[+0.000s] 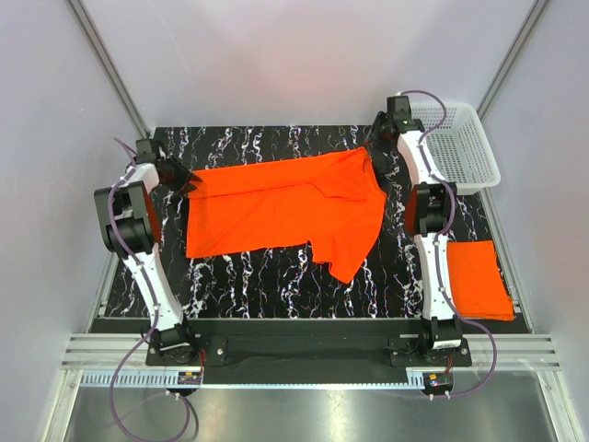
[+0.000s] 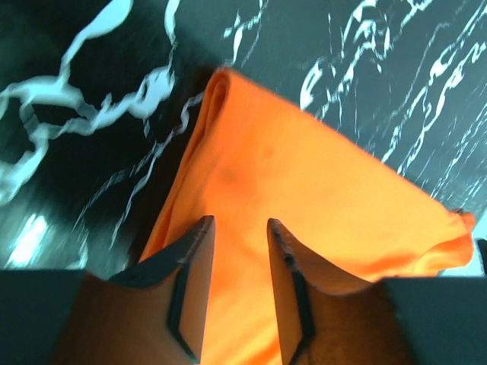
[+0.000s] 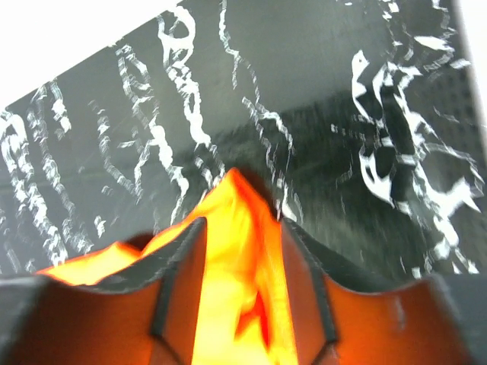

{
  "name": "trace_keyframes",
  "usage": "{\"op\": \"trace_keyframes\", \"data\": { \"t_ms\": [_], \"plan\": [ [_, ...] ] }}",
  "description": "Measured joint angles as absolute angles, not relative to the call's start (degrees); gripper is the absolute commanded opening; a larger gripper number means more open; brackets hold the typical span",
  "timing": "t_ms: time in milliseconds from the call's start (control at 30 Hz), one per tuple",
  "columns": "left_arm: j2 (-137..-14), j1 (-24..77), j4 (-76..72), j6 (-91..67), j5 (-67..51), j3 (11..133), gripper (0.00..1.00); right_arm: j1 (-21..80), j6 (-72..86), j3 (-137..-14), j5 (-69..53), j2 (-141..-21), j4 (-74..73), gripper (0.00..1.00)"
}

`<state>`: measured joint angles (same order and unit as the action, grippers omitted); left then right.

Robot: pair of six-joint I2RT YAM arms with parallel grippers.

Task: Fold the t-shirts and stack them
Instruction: Fold the tshirt

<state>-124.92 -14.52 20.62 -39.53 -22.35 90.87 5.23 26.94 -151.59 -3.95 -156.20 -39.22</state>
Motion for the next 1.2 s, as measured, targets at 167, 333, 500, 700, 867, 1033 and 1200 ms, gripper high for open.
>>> {"op": "trace_keyframes", "data": {
  "t_ms": [167, 333, 500, 700, 867, 1033, 1200],
  "plan": [
    [-115.0, -14.7, 24.0, -36.7, -19.4, 85.7, 0.46, 5.4, 27.0, -148.6, -4.0, -147.8, -46.9, 0.66],
    [-102.0, -14.5, 25.0, -34.5, -17.3, 77.9, 0.45, 6.4, 26.8, -137.2, -4.5, -134.8, -50.4, 0.73],
    [-91.9, -14.0, 25.3, -33.8, -16.4, 65.3, 0.44, 10.2, 25.9, -115.5, -7.2, -120.3, -48.5, 0.72],
    [-89.0, -10.4, 28.4, -33.9, -19.0, 57.3, 0.4, 12.7, 26.3, -93.8, -13.4, -111.6, -41.3, 0.63],
    [-88.3, -1.1, 25.7, -35.1, -21.3, 57.3, 0.34, 12.1, 26.7, -90.5, -17.8, -114.1, -35.2, 0.45],
    [-87.9, 1.6, 24.9, -35.9, -23.0, 57.1, 0.31, 13.5, 27.5, -92.0, -19.6, -119.5, -30.6, 0.43],
    [-83.7, 1.0, 24.4, -36.1, -24.0, 52.8, 0.3, 15.8, 30.7, -92.1, -19.4, -123.5, -26.8, 0.51]
  ]
}}
